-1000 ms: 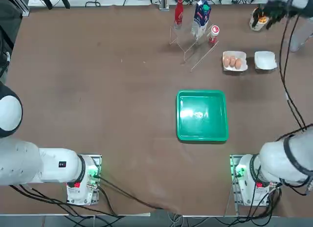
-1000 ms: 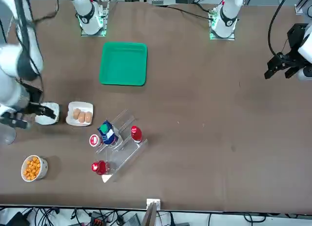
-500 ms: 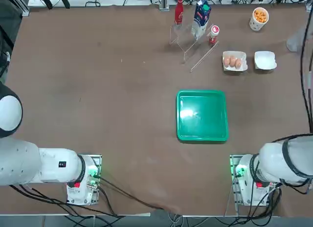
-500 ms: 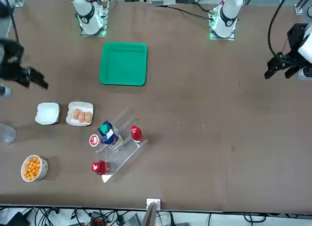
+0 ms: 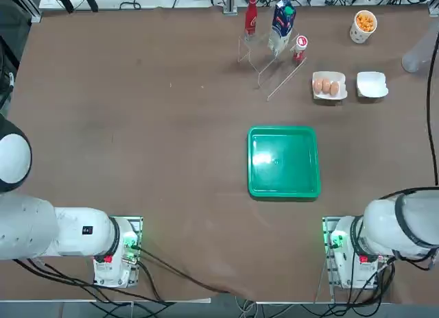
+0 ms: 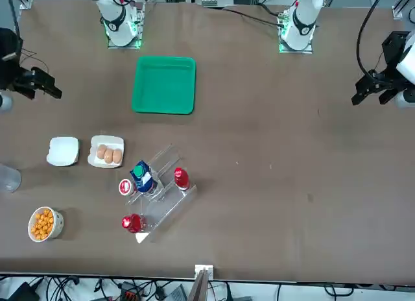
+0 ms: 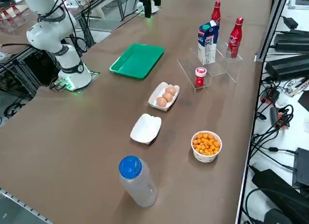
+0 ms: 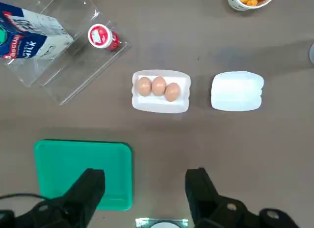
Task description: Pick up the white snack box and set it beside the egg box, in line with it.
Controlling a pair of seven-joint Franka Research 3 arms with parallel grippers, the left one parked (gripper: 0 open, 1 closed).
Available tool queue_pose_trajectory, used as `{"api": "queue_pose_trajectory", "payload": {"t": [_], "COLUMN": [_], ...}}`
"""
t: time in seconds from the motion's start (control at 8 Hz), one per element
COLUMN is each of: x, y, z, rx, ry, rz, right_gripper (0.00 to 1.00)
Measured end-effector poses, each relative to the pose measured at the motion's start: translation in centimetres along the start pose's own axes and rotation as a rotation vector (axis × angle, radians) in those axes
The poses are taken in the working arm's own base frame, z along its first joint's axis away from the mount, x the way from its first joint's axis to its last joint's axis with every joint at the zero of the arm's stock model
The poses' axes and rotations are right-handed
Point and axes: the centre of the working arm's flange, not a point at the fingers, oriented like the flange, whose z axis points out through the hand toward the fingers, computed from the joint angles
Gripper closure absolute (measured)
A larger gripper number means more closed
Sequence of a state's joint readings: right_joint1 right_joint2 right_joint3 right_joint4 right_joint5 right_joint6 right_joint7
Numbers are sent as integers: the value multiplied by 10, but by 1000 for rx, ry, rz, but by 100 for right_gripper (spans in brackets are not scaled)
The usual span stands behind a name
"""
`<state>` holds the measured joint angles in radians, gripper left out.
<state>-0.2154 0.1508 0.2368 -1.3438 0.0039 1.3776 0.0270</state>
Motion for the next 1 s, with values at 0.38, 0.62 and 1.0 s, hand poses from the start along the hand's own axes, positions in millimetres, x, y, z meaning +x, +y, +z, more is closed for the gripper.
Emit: {"api": "queue_pose_trajectory", "payload": {"t": [0.38,0.62,1.0], "x": [0,-6,-43], "y": [-3,-15,-9], "z": [2,5,14], "rx": [3,-22,-31], "ry": [-4,32,101], "rz": [-62,-85,-76], "right_gripper": [0,0,0]}}
